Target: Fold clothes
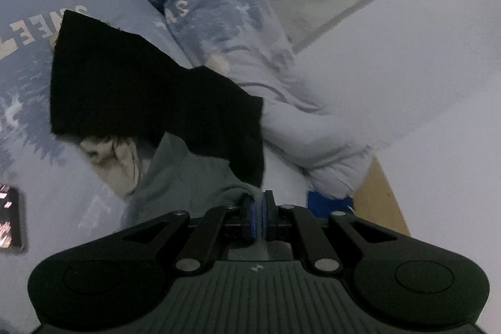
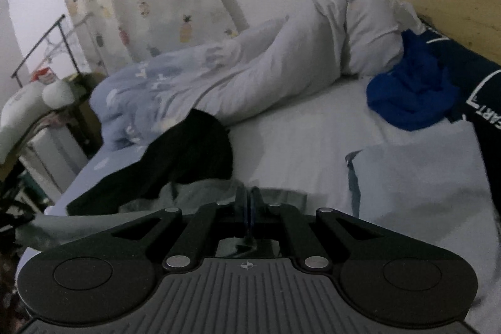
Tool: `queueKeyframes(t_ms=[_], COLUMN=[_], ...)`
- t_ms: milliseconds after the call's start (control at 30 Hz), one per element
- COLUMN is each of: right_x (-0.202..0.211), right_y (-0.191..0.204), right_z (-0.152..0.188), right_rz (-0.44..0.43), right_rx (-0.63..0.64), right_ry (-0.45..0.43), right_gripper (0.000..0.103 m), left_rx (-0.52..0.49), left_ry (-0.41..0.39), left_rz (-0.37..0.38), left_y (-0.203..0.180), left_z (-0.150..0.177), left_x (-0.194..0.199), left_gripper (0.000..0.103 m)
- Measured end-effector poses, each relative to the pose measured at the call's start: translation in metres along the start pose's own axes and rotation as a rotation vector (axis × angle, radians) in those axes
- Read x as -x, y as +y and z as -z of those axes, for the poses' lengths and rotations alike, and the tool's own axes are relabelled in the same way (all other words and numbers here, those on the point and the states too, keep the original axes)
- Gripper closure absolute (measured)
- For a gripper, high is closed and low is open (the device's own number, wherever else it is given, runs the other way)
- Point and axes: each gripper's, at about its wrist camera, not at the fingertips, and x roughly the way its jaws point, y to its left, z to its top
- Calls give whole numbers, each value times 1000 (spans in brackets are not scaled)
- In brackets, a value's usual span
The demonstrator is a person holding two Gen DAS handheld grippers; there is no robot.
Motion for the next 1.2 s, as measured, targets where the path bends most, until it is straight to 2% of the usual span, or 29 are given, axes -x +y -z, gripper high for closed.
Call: queueKeyframes(t_ms=[400, 567, 800, 900, 933, 967, 1000, 1067, 1100, 1133, 1200], right_x=[-190, -250, -320, -348, -355, -357, -359, -350, -343, -334, -318], right_y=[-51, -62, -81, -91, -94, -96, -98, -103, -105, -105, -98], right_z=[-40, -48, -42, -31, -26, -24, -21, -18, -16, -14, -9], right_rz=[35, 54, 78, 82, 84, 108, 131, 172, 184, 198, 210], right_rx=[-34, -29, -21, -31, -34, -38, -42, -63, -76, -83, -60], right_ry=[79, 113, 178, 235, 252, 250, 247, 179, 143, 109, 73], right_gripper=[100, 100, 100, 99, 92, 78, 69, 23, 17, 15, 15], left_rx=[27, 21, 20, 13, 7, 2, -1, 6, 11, 14, 8], left_ry=[5, 20, 50, 62, 59, 52, 38, -17, -54, -89, -144], left_rz=[-168, -219, -264, -258, -247, -233, -213, -160, -140, -125, -109], left_y=[24, 34, 60, 71, 74, 76, 78, 81, 82, 82, 81], left_z=[-61, -79, -88, -86, -85, -85, -85, -85, -85, -85, -86], left_x=[-146, -194, -246, -257, -255, -253, -249, -232, -223, -213, -189], left_gripper=[96, 96, 96, 85, 83, 82, 80, 74, 60, 43, 30])
